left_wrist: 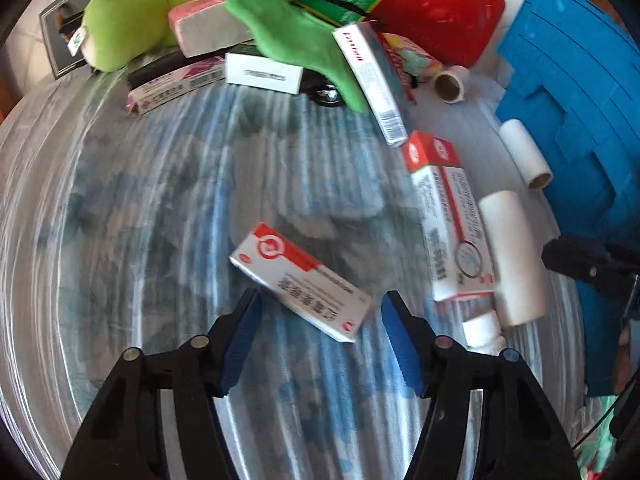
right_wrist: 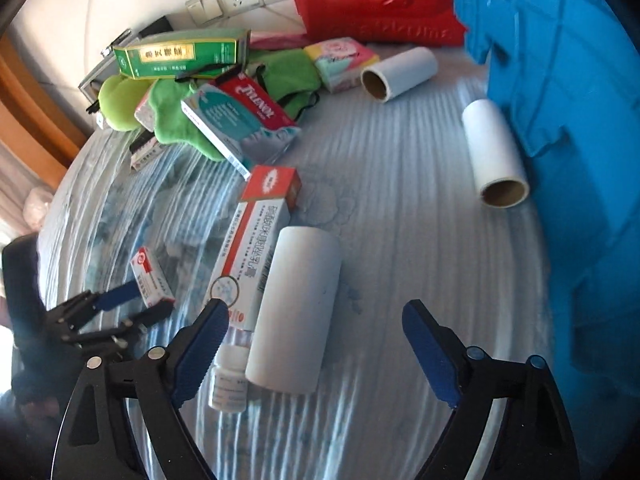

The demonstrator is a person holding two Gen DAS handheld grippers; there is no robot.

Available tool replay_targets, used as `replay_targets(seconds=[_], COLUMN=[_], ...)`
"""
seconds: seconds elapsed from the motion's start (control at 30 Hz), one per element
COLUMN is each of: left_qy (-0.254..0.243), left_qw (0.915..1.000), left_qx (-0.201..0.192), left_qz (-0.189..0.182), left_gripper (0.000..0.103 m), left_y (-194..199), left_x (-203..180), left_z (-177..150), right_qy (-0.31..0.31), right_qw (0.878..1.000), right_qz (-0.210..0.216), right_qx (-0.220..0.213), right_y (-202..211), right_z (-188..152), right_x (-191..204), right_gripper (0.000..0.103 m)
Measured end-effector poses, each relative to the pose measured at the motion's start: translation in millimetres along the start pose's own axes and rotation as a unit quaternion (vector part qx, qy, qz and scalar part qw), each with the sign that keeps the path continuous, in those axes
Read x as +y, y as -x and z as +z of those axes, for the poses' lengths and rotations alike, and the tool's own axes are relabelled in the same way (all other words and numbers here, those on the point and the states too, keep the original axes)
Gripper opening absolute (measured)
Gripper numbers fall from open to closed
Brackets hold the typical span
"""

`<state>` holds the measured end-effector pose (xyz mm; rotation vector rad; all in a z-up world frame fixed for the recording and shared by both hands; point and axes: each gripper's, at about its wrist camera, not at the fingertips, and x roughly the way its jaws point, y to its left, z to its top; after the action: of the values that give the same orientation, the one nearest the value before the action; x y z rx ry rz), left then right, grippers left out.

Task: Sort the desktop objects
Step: 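Grasp the red-and-white ointment box with the left tool while the right tool grasps a white lint-roller tube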

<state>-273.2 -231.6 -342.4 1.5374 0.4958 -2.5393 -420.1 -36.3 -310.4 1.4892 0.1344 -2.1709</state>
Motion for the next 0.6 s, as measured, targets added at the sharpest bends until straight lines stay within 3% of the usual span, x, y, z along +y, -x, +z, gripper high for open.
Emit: replay_targets(seconds=[0.17, 0.33, 0.5, 0.6], left_qy=[0.026, 0.018, -0.021, -0.035], left_qw=[0.9996, 0.9990, 0.9974, 0.9987], left_qx=[-0.002, 0.019, 0.037, 0.027], left_qz=[-0.010, -0.035, -0.058, -0.025], left_gripper=[0.057, 0.030, 0.029, 0.029], left_y=[0.8, 12.5, 13.6, 2.2], left_x=[10.2, 19.8, 31.2, 30.1], left_z=[10.4, 2.0, 7.9, 13.7], right_qy=[-0.007, -0.004, -0.005, -0.010], right_qw=[1.000, 1.000, 0.999, 0.999], right_qz=[0.006, 0.008, 0.013, 0.011], right_qx=[0.013, 0.028, 0.030, 0.033], right_y=[-14.6, -18.4, -19.4, -22.4], right_z=[-1.6, -2.4, -0.6, 1.3], right_x=[-6.2, -4.3, 0.7, 0.9], right_gripper=[0.084, 0.080, 0.080, 0.080])
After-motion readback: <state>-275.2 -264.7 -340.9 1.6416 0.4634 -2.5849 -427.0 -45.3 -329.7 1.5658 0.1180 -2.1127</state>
